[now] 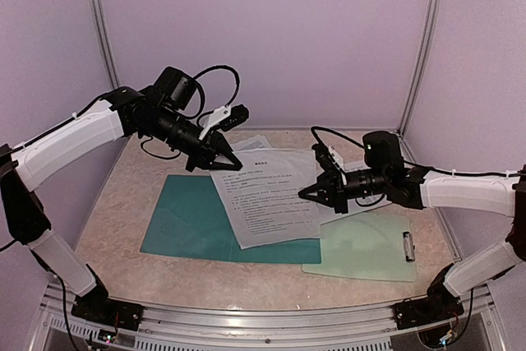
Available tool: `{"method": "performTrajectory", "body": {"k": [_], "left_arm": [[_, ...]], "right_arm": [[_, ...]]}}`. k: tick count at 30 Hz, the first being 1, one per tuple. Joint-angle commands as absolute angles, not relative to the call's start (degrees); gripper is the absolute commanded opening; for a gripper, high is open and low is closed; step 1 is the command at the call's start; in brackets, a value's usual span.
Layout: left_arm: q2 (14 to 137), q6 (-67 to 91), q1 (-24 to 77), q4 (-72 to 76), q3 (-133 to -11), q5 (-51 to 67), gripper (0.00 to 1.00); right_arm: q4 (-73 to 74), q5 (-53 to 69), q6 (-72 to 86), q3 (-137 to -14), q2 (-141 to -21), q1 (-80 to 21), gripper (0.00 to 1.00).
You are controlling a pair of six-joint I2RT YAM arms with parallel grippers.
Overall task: Put the files into the folder
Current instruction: Pass from the left arm to the right
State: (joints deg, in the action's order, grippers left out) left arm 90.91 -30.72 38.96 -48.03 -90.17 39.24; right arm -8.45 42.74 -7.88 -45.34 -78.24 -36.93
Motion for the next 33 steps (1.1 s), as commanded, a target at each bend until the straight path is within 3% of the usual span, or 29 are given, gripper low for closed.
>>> {"method": "performTrajectory", "body": {"k": [1, 11, 13, 16, 17, 19, 25, 33], "left_arm": [[91.8, -30.5, 38.7, -47.7, -91.6, 40.0, 0.00], [91.5, -28.6, 38.5, -46.0, -91.5, 37.1, 0.00], [91.5, -27.4, 38.5, -44.8, -91.3, 35.9, 0.12], [90.8, -24.4, 38.4, -41.4, -90.1, 32.9, 0.59], [90.2, -23.3, 38.3, -39.8, -89.4, 31.5, 0.69], [89.2, -21.2, 38.0, -36.4, -88.0, 28.4, 0.81], [85.2, -9.8, 35.4, -27.9, -85.1, 14.2, 0.92], [74.7, 11.1, 32.1, -27.9, -76.2, -6.5, 0.93]], "right_arm": [[-9.6, 43.8, -7.4, -44.4, -78.2, -36.1, 0.00], [-12.4, 46.4, -2.6, -42.9, -75.6, -34.6, 0.00], [-12.8, 47.3, -1.6, -42.9, -75.7, -34.6, 0.00], [-12.9, 47.4, -0.2, -43.0, -76.1, -34.6, 0.00], [-12.9, 47.1, -0.2, -43.0, -76.3, -34.7, 0.00], [-12.5, 45.9, 2.0, -43.2, -76.6, -34.6, 0.00], [-13.8, 44.6, 13.6, -46.5, -78.5, -34.6, 0.00], [-15.2, 42.4, 26.0, -52.7, -79.4, -37.1, 0.00]]}}
